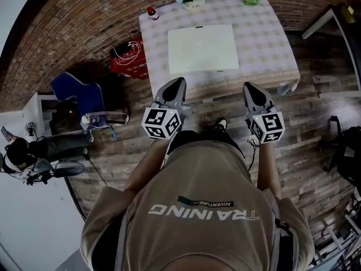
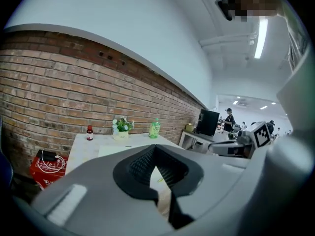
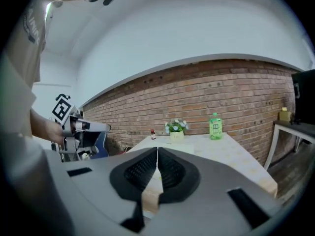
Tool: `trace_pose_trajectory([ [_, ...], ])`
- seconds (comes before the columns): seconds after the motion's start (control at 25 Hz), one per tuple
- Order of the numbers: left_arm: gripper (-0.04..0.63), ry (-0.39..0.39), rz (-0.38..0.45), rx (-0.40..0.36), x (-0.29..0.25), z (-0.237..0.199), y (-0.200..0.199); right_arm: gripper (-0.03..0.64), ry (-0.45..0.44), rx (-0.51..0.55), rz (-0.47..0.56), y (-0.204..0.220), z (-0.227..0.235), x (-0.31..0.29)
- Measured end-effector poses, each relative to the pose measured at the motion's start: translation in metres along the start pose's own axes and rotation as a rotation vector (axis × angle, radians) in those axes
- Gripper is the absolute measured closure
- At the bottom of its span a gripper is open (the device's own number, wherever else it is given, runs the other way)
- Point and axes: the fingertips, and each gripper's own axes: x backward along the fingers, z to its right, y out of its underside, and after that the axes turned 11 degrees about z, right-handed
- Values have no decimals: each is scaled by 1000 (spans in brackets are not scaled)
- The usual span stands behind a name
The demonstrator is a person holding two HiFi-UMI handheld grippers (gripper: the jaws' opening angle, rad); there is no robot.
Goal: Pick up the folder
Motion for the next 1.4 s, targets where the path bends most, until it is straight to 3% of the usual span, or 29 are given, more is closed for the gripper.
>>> trace_pose_trajectory([
  [0.28, 588, -79, -70, -46, -6, -28, 10, 606, -134, -58, -70, 27, -11, -46],
  [0.56, 588, -169, -122, -105, -18, -103, 23, 606, -125, -86, -148, 34, 3, -80],
  [0.8, 588, -124, -149, -53, -62, -141, 34, 606, -55, -80, -192, 23, 32, -112],
  [1.08, 586, -23, -206, 37, -114, -177, 48, 606, 117, -159, -265, 38, 69, -168],
  [1.2, 575, -19, -271, 85, -124, -196, 65, 606, 105, -105, -364, 46, 69, -186],
  [1.28, 532, -36, -316, 140, -124, -205, 78, 605, 88, -40, -431, 55, 71, -191],
  [1.4, 478, -59, -367, 225, -125, -215, 94, 604, 83, -82, -495, 78, 87, -193],
])
